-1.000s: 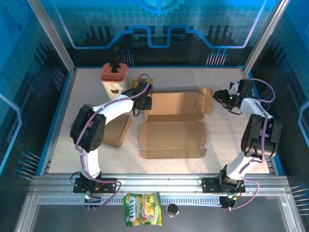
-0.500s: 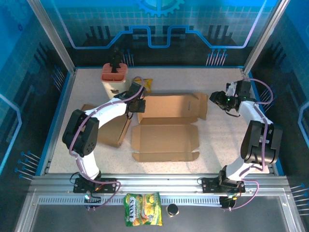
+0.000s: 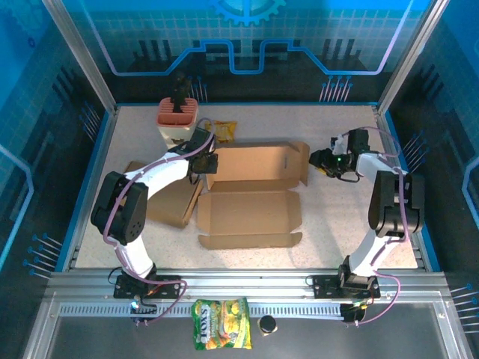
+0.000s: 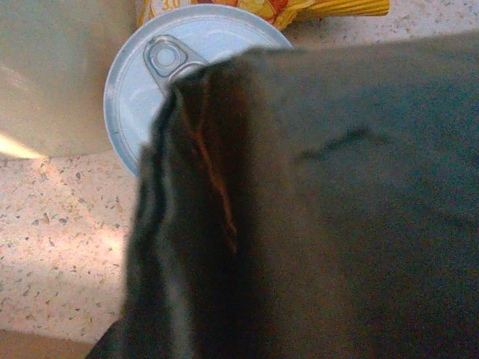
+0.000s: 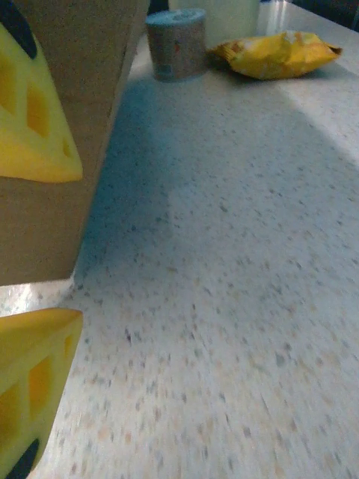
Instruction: Fold the paper box
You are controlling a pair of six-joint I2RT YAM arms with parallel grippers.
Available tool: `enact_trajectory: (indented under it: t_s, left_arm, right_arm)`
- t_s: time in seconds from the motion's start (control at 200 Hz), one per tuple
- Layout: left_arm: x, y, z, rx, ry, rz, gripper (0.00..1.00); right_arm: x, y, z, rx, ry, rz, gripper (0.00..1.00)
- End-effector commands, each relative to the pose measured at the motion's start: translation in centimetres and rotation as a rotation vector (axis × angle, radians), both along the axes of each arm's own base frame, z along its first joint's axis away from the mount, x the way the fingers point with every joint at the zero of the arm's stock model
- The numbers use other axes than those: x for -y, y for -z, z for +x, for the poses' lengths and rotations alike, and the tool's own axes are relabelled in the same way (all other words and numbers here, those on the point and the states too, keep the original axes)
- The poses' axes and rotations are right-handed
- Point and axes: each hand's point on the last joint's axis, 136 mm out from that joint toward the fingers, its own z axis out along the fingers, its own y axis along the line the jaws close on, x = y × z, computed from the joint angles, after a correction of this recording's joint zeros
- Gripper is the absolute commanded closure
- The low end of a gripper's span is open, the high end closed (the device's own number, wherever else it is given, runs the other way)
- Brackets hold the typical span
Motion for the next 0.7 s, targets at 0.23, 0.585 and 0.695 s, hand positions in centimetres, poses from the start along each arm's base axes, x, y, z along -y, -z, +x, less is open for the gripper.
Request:
enact_trajectory:
  t_s: [0.23, 0.585, 0.695]
  left_arm:
    - [0.4, 0.0, 0.3, -0.002, 0.005, -0.038, 1.00]
    - [0.5, 0.1, 0.9, -0.006, 0.004, -0.041, 1.00]
    - [0.6, 0.2, 1.0, -0.007, 0.006, -0.039, 1.00]
  right_arm:
    - [-3.9, -2.8, 0.5, 0.116, -0.150, 0.242, 0.57]
    - [-5.2, -3.9, -0.3, 0.179, -0.195, 0.314, 0.66]
    - [-5.9, -4.9, -0.7, 0.211, -0.235, 0.347, 0.66]
